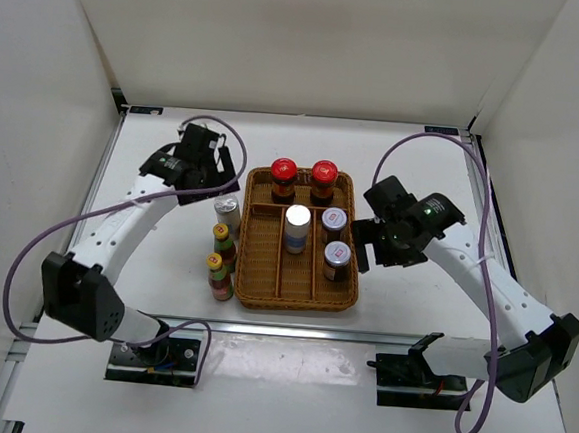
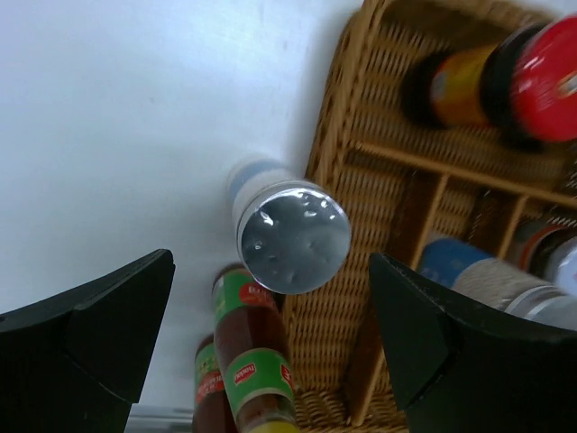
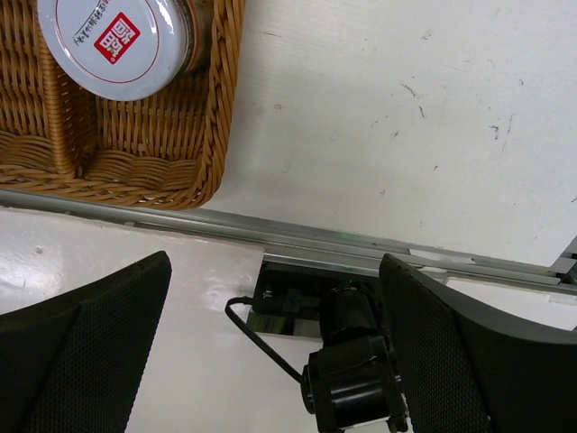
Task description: Organize the condiment bottles
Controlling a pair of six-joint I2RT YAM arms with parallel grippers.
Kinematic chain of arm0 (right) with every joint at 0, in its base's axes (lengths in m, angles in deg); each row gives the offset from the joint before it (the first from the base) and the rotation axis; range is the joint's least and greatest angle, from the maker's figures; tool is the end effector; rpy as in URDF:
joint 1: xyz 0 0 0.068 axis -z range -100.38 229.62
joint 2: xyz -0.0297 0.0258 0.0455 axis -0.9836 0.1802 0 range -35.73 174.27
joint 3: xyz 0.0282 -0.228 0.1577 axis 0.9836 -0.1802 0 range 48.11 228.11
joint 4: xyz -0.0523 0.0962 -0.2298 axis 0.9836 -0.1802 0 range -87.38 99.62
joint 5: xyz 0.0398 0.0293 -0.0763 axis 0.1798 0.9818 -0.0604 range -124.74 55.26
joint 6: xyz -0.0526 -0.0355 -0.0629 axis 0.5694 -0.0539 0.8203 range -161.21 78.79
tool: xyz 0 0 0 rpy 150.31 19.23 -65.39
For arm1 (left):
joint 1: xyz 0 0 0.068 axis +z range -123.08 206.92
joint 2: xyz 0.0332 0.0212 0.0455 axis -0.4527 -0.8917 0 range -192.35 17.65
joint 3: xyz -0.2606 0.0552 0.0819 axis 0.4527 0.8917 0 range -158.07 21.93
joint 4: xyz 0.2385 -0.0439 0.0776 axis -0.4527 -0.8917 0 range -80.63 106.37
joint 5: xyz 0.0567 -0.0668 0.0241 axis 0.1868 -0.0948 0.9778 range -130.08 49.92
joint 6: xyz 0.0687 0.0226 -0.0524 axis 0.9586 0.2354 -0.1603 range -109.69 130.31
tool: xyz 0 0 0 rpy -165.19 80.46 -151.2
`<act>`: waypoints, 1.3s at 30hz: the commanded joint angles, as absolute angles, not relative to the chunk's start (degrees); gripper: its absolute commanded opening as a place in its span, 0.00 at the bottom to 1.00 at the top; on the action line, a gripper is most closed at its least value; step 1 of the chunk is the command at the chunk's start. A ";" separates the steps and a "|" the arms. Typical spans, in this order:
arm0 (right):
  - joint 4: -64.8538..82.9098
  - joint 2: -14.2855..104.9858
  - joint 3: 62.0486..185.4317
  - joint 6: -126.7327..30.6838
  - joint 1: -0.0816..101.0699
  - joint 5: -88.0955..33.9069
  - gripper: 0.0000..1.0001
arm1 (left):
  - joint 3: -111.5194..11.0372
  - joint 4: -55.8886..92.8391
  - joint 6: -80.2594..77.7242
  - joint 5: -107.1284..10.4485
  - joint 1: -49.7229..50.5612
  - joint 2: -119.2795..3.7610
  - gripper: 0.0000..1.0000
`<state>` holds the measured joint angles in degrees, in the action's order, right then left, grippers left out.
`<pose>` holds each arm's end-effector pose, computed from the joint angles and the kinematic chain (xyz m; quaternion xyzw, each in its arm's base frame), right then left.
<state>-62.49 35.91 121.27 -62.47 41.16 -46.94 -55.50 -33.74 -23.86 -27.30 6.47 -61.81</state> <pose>0.1839 0.1244 0.2929 -0.1289 0.9718 -0.0074 0.1976 0.2903 -0.0893 0.3109 -0.1482 0.9290 -0.0544 0.3348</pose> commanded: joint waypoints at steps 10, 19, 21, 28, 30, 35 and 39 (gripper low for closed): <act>-61.48 36.52 120.53 -60.99 41.30 -45.55 1.00 | -47.15 -32.15 -22.65 -32.70 5.82 -65.94 0.98; -61.48 37.04 120.53 -60.99 41.30 -44.93 1.00 | -51.71 -31.62 -23.17 -28.48 4.33 -65.59 0.38; -61.48 37.04 120.53 -60.99 41.30 -44.40 1.00 | -56.09 -32.40 -22.57 -26.99 3.81 -64.88 0.27; -60.95 37.57 120.53 -60.46 41.83 -43.88 1.00 | -71.56 -34.25 -16.94 -18.19 -2.96 -63.04 0.15; -60.95 37.57 120.53 -60.46 41.83 -43.35 1.00 | -72.20 -34.25 -16.93 -18.19 -3.49 -62.42 0.13; -60.95 38.19 120.53 -60.46 41.83 -42.82 1.00 | -67.47 -34.78 -19.73 -17.58 -2.88 -61.81 0.83; -60.95 38.19 120.53 -60.46 41.83 -42.29 1.00 | -63.41 -34.78 -26.33 -21.08 3.26 -64.96 0.99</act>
